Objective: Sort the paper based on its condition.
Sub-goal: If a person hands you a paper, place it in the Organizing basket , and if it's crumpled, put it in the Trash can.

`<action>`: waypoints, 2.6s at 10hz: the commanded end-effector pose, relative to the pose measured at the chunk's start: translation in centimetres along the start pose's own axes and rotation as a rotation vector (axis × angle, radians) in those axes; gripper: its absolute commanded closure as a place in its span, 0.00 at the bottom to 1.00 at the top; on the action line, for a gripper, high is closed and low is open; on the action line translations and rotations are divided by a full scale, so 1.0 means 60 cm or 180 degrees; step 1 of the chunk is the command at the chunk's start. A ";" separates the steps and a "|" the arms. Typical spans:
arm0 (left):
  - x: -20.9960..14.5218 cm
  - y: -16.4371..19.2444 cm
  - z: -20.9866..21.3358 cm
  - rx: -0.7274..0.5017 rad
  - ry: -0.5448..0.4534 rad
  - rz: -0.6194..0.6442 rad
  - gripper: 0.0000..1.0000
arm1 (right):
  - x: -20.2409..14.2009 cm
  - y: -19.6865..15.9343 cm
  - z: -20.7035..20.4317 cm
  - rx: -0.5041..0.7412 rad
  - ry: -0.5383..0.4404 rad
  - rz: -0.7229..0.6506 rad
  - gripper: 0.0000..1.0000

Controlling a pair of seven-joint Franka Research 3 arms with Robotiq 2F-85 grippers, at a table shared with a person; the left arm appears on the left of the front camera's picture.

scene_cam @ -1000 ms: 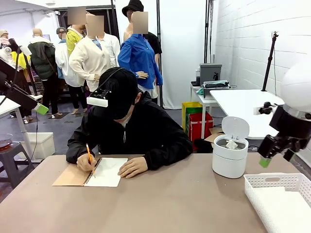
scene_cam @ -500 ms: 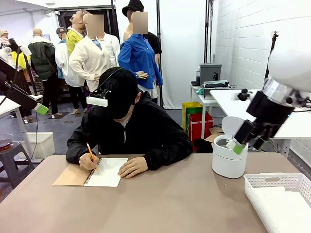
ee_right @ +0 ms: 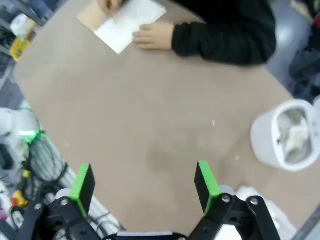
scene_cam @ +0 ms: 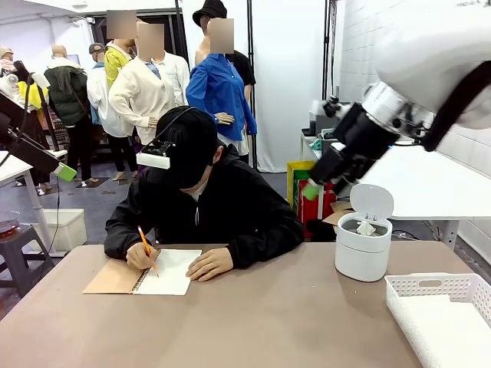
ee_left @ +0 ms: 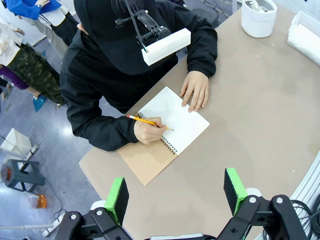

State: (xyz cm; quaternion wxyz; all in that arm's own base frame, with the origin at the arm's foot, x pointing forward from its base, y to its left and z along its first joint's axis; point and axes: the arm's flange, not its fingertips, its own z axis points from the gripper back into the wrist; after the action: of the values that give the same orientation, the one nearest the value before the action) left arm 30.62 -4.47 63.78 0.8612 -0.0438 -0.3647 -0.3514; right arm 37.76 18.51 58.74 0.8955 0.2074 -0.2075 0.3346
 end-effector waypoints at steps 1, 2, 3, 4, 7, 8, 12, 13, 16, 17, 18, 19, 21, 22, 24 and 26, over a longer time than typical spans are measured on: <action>0.000 0.001 0.001 -0.0001 0.0002 0.0008 0.00 | 0.043 0.005 -0.019 0.0135 -0.0376 0.0246 0.00; 0.000 0.001 0.001 -0.0001 0.0002 0.0008 0.00 | 0.063 0.016 -0.019 0.0151 -0.0442 0.0331 0.00; 0.000 0.001 0.001 -0.0001 0.0002 0.0008 0.00 | 0.078 0.025 -0.021 0.0137 -0.0464 0.0404 0.00; 0.000 0.001 0.001 -0.0001 0.0002 0.0008 0.00 | 0.093 0.029 -0.022 0.0141 -0.0472 0.0450 0.00; 0.000 0.001 0.001 -0.0001 0.0002 0.0008 0.00 | 0.081 0.018 -0.022 0.0120 -0.0426 0.0377 0.00; 0.000 0.001 0.001 -0.0001 0.0002 0.0008 0.00 | 0.102 0.042 -0.012 0.0070 -0.0418 0.0433 0.00; 0.000 0.001 0.001 -0.0001 0.0002 0.0008 0.00 | 0.103 0.041 -0.011 0.0060 -0.0420 0.0433 0.00; 0.000 0.001 0.001 -0.0001 0.0002 0.0008 0.00 | 0.099 0.064 -0.001 0.0213 -0.0498 0.0629 0.00; 0.000 0.001 0.001 -0.0001 0.0002 0.0008 0.00 | 0.136 0.124 0.001 0.0249 -0.0620 0.1155 0.00; 0.000 0.001 0.001 -0.0001 0.0002 0.0008 0.00 | 0.141 0.134 0.004 0.0301 -0.0587 0.1288 0.00; 0.000 0.001 0.001 -0.0001 0.0002 0.0008 0.00 | 0.135 0.149 0.005 0.0230 -0.0553 0.1460 0.00; 0.000 0.001 0.001 -0.0001 0.0002 0.0008 0.00 | 0.130 0.159 0.000 0.0099 -0.0569 0.1539 0.00; 0.000 0.001 0.001 -0.0001 0.0002 0.0008 0.00 | 0.133 0.163 -0.014 0.0072 -0.0588 0.1677 0.00; 0.000 0.001 0.001 -0.0001 0.0002 0.0008 0.00 | 0.134 0.171 -0.021 0.0147 -0.0526 0.1667 0.00; 0.000 0.001 0.001 -0.0001 0.0002 0.0008 0.00 | 0.130 0.172 -0.023 0.0154 -0.0433 0.1654 0.00; 0.000 0.001 0.001 -0.0001 0.0002 0.0008 0.00 | 0.134 0.174 -0.016 0.0154 -0.0473 0.1603 0.00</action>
State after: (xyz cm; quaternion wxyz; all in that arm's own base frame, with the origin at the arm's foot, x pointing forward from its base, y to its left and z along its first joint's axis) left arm 30.63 -4.46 63.78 0.8612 -0.0439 -0.3646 -0.3513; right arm 36.48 30.37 64.22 0.7624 0.1947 -0.3071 0.5353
